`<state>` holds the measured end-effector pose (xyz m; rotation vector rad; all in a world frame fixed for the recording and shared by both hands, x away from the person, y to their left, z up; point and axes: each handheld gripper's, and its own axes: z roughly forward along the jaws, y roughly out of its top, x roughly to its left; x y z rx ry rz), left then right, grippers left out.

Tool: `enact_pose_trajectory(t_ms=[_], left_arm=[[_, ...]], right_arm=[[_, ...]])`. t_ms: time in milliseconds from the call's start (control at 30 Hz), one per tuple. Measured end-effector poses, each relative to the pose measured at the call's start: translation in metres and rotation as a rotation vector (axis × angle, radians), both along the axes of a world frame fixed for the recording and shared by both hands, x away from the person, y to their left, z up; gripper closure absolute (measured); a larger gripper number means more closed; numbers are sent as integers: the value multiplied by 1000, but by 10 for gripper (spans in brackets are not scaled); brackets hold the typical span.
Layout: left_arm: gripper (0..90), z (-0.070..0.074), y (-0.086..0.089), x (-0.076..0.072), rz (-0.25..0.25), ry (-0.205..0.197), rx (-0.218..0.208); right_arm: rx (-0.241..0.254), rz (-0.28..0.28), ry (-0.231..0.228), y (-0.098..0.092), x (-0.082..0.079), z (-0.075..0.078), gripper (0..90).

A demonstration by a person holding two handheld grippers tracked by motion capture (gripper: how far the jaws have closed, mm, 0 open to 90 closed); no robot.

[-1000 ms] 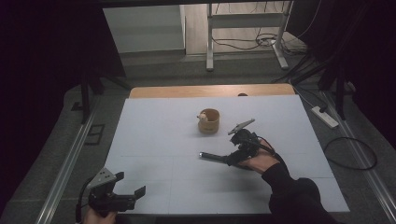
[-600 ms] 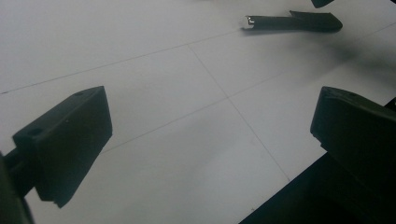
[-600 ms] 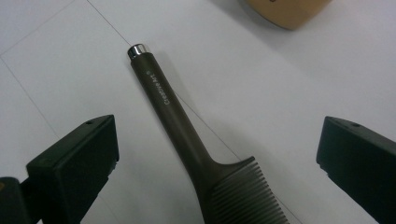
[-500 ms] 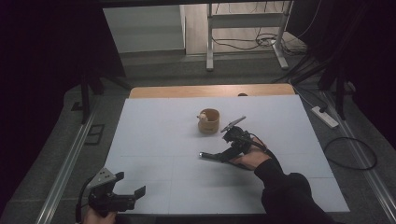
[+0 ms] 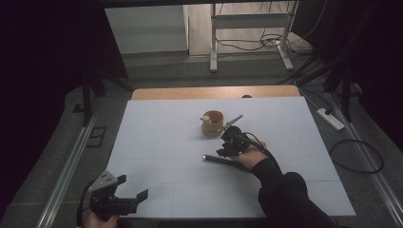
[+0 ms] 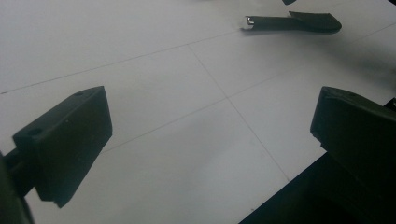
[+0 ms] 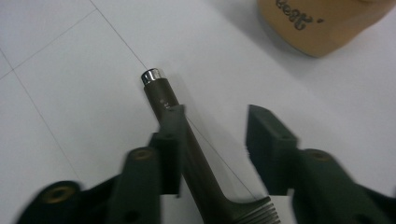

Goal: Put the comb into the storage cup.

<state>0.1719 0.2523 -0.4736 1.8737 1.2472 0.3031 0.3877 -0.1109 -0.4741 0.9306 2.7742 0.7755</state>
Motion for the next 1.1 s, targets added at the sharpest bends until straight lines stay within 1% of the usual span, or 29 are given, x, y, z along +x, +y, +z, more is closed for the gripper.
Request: enact_pose_trajectory(t_ms=[33,67,100,167,200,267,367,433,600,800,933,1100], left_arm=[[0,0,0,0,0,1,-1],[0,0,0,0,0,2,-1],[0,0,0,0,0,2,-1],[0,0,0,0,0,2,0],[0,0,0,0,0,2,-1],[0,0,0,0,0,3,-1],[0,0,0,0,0,3,-2],[0,0,0,0,-1,4,-3],[0,0,0,1,-2,5,0],[0,0,0,1,-2,5,1],[1,0,0,1,-2,4,1],[2,0,0,0,-2,3,-1]], right_arm=[[-4,10,5,3,2,-1,753],[-4,14,3,4,3,-2,790],[-4,14,3,4,3,-2,790],[-4,26,-9,6,5,-3,881],[-2,29,-11,7,6,-4,900],[-2,42,-9,11,8,-6,900],[-19,47,-22,16,10,-9,900],[-15,39,-25,18,12,-12,900],[-17,45,0,26,15,-20,900],[-27,57,1,39,14,-30,900],[-28,53,-2,46,14,-35,900],[-38,53,5,49,13,-37,900]])
